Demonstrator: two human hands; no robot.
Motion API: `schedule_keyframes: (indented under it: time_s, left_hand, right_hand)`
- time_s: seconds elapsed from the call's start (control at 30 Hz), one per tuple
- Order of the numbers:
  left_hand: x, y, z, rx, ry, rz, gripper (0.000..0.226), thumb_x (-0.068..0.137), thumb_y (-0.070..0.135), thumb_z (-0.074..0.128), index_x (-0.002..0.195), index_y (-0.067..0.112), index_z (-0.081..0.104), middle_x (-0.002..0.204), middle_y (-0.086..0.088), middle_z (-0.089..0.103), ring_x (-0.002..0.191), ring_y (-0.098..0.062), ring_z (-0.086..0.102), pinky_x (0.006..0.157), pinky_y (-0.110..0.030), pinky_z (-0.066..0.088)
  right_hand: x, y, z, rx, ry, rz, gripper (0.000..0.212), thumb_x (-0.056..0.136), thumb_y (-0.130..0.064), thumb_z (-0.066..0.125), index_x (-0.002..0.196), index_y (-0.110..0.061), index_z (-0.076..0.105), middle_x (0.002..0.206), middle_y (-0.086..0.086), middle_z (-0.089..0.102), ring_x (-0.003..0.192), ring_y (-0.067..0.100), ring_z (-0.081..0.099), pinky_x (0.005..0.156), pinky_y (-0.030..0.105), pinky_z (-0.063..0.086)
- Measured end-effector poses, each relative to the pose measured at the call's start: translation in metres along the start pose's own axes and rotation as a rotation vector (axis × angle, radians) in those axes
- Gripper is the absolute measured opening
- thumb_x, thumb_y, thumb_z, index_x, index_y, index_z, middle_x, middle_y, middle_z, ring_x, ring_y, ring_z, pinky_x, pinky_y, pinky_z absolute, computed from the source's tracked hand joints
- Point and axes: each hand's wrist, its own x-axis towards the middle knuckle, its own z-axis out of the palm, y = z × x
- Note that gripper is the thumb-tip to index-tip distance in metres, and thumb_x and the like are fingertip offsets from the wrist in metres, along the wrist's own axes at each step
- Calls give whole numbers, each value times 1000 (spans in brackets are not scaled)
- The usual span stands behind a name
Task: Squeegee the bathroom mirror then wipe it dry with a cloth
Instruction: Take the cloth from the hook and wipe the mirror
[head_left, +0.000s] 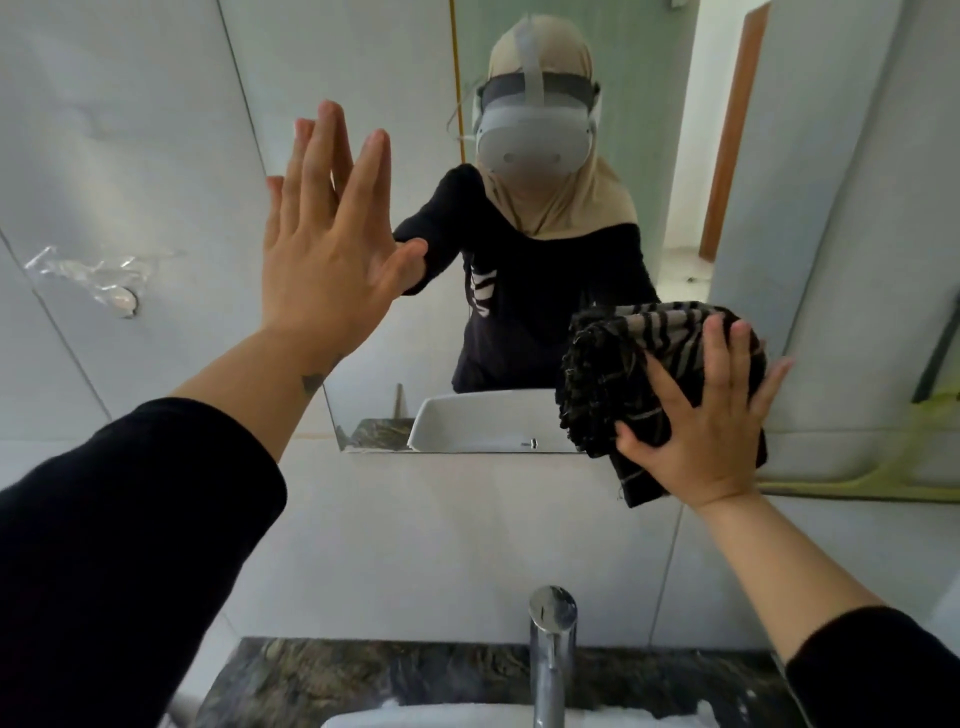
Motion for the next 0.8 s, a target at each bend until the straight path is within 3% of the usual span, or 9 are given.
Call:
schedule_keyframes:
  time_s: [0.23, 0.37, 0.47, 0.57, 0.7, 0.8]
  left_hand:
    - [0, 2, -2, 34, -30, 19, 74, 94, 56, 38, 152, 25, 5, 160, -12, -5, 147, -27, -7, 118, -48, 0]
    - [-12, -4, -6, -83, 22, 27, 57, 96, 43, 43, 147, 29, 24, 159, -10, 5, 146, -26, 6, 118, -44, 12]
    - [-60, -16, -3, -274, 84, -182, 45, 95, 31, 46, 140, 35, 38, 153, -4, 18, 135, -22, 25, 106, -34, 29]
    - [-118, -23, 6, -560, -38, -475, 40, 98, 33, 43, 137, 38, 39, 141, -1, 38, 126, -13, 40, 101, -31, 38]
    - [-149, -27, 10, -788, -67, -607, 30, 96, 26, 51, 111, 52, 45, 107, 10, 62, 87, -4, 65, 73, -24, 57]
    - [-146, -30, 0, -882, 30, -720, 32, 97, 14, 49, 97, 46, 47, 90, 11, 63, 84, -15, 67, 72, -32, 59]
  right_hand:
    - [38, -69, 1, 70, -59, -235, 73, 81, -65, 51, 145, -37, 30, 154, 14, 17, 149, 23, -9, 114, 62, 0]
    - [57, -111, 3, 101, -74, -398, 70, 81, -62, 53, 144, -37, 36, 156, 11, 18, 150, 24, -4, 113, 66, 6]
    - [66, -139, 3, 98, -83, -530, 70, 82, -60, 52, 146, -34, 36, 158, 10, 24, 148, 27, 17, 115, 64, 3]
    - [76, -160, 5, 96, -63, -626, 70, 85, -61, 49, 147, -31, 35, 157, 12, 28, 145, 29, 26, 116, 59, -2]
    - [91, -182, 8, 134, -38, -672, 78, 83, -67, 48, 148, -27, 33, 156, 17, 18, 144, 33, 20, 116, 55, 10]
    - [101, -192, 7, 103, -63, -666, 79, 82, -72, 43, 149, -33, 29, 154, 16, 22, 139, 34, 26, 109, 47, 22]
